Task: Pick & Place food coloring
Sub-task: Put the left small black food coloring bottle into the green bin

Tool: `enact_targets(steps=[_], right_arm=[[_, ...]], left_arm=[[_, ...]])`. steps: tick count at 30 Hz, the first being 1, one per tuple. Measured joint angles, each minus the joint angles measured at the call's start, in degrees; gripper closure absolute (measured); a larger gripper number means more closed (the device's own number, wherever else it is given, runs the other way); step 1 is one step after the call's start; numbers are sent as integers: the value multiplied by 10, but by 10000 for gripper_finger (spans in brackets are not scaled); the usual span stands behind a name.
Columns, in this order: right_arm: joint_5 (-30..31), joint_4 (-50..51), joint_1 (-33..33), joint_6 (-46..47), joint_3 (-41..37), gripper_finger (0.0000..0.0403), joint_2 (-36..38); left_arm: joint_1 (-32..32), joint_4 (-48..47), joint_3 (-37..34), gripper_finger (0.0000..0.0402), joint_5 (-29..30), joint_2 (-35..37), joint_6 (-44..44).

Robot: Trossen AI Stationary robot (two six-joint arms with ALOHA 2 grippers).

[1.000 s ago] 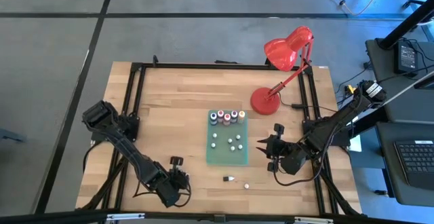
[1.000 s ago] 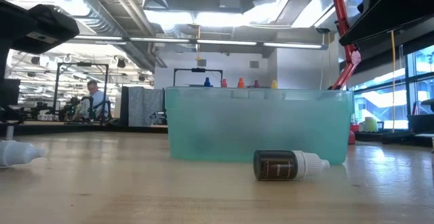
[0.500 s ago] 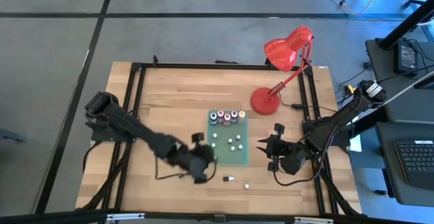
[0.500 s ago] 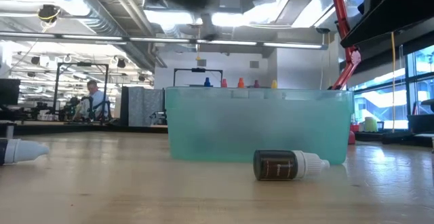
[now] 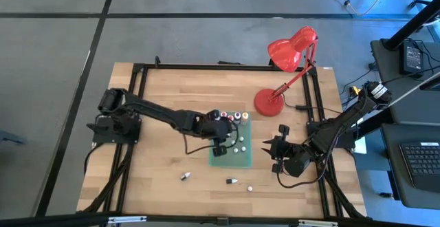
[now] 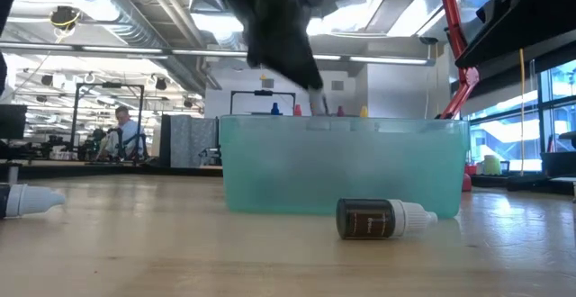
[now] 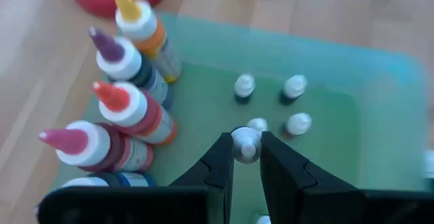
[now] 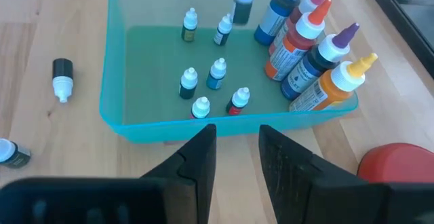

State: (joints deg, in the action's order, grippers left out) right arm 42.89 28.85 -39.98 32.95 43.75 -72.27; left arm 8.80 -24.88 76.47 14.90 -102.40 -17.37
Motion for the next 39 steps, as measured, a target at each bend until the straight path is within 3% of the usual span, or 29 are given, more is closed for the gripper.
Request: enact_targets(steps=[5, 16, 39], right_arm=[[0, 0, 0, -1, 0, 288, 0], [1, 2, 0, 0, 0, 288, 0], [0, 3, 0, -1, 0, 288, 0]], left_arm=[[-16, -2, 0, 353, -27, -36, -7], [-24, 14, 0, 352, -28, -94, -1], [-25, 11, 0, 309, -45, -102, -4]])
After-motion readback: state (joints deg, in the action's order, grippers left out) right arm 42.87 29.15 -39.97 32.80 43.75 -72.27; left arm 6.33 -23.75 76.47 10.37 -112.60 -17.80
